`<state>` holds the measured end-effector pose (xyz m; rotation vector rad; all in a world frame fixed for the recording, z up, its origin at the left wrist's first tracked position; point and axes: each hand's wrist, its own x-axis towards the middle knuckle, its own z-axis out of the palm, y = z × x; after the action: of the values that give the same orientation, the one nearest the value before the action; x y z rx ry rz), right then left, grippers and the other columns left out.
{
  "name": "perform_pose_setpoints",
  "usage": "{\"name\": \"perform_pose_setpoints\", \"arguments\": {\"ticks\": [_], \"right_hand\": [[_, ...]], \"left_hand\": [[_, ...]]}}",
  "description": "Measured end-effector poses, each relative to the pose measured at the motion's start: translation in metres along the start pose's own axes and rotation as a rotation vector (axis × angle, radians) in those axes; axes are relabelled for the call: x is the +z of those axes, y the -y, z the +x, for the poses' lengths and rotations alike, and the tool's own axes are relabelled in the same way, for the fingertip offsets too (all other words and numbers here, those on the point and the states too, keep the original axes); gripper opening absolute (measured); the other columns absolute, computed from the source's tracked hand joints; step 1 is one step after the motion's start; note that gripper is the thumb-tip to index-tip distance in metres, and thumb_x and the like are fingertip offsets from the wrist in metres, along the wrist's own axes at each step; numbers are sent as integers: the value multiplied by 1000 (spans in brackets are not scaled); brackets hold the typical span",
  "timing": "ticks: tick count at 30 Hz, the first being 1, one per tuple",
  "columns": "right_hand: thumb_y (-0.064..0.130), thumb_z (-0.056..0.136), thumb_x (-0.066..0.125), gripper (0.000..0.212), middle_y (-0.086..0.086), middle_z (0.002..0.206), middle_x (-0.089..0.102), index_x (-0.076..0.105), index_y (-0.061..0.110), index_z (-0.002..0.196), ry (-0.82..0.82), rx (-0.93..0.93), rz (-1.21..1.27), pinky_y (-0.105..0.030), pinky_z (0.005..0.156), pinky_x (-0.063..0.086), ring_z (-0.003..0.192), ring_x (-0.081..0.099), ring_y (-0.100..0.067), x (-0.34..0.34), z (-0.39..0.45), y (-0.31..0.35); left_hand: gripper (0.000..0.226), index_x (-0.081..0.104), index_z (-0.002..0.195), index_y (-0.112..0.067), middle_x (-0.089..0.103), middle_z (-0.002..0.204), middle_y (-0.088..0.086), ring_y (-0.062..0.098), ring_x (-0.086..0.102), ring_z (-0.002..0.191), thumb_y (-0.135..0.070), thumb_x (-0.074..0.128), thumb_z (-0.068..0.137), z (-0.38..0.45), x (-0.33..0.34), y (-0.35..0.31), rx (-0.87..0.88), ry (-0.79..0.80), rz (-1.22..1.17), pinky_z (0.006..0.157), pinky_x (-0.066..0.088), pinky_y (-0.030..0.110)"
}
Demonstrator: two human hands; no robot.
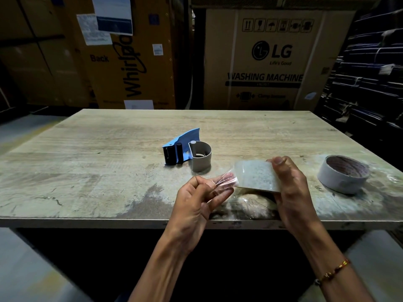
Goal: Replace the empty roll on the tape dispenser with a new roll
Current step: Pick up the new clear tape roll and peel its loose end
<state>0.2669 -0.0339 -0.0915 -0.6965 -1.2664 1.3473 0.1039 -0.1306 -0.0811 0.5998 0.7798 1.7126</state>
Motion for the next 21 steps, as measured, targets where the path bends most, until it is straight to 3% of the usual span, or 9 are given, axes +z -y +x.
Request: {"name": "perform_pose_setpoints", "arguments": {"ticks": [4, 8, 11, 15, 18, 21], "right_hand": [[72, 66, 75, 71, -10, 90, 49, 54, 12, 95, 9, -15, -49, -42, 68, 53, 85, 51, -25, 0, -2, 1], [73, 60, 78, 86, -12, 88, 50, 50, 3, 99, 16, 9, -15, -44, 67, 56, 81, 59, -23, 2, -1, 4], [74, 59, 78, 77, -6, 86, 53, 53, 14, 100, 30, 2, -7, -38, 61, 57, 77, 62, -15, 1, -2, 5], [72, 70, 72, 54, 0, 85, 53, 53, 23, 84, 40, -48, -106, -37, 64, 49, 79, 55, -17, -1, -2, 0], [58, 83, 60, 40, 6, 83, 55, 54, 19, 82, 56, -180, -243, -22, 64, 47, 75, 53, -5, 1, -4, 0], [52, 85, 57, 42, 4, 87, 57, 55, 10, 86, 85, -279, -354, -12, 66, 42, 76, 52, 0, 3, -6, -2]], "left_hand": [[24, 48, 75, -4, 72, 95, 32, 37, 74, 92, 8, 42, 94, 0, -8, -3, -22, 13, 23, 84, 61, 38], [28, 48, 73, -5, 70, 102, 34, 41, 72, 99, 8, 37, 96, -1, -10, -5, -35, 60, 12, 88, 60, 42], [27, 46, 74, -5, 66, 112, 38, 42, 71, 103, 7, 37, 96, 0, -9, -5, -40, 75, 19, 91, 58, 44], [26, 45, 75, -6, 68, 111, 36, 43, 70, 104, 5, 39, 97, 0, -6, -11, -23, 40, 96, 91, 57, 46], [23, 45, 78, -7, 71, 106, 32, 42, 71, 102, 3, 41, 99, -1, -7, -20, 14, 29, 223, 93, 55, 48], [21, 45, 81, -9, 74, 106, 25, 38, 72, 102, -1, 44, 101, -1, -8, -28, 50, 23, 418, 97, 54, 50]]}}
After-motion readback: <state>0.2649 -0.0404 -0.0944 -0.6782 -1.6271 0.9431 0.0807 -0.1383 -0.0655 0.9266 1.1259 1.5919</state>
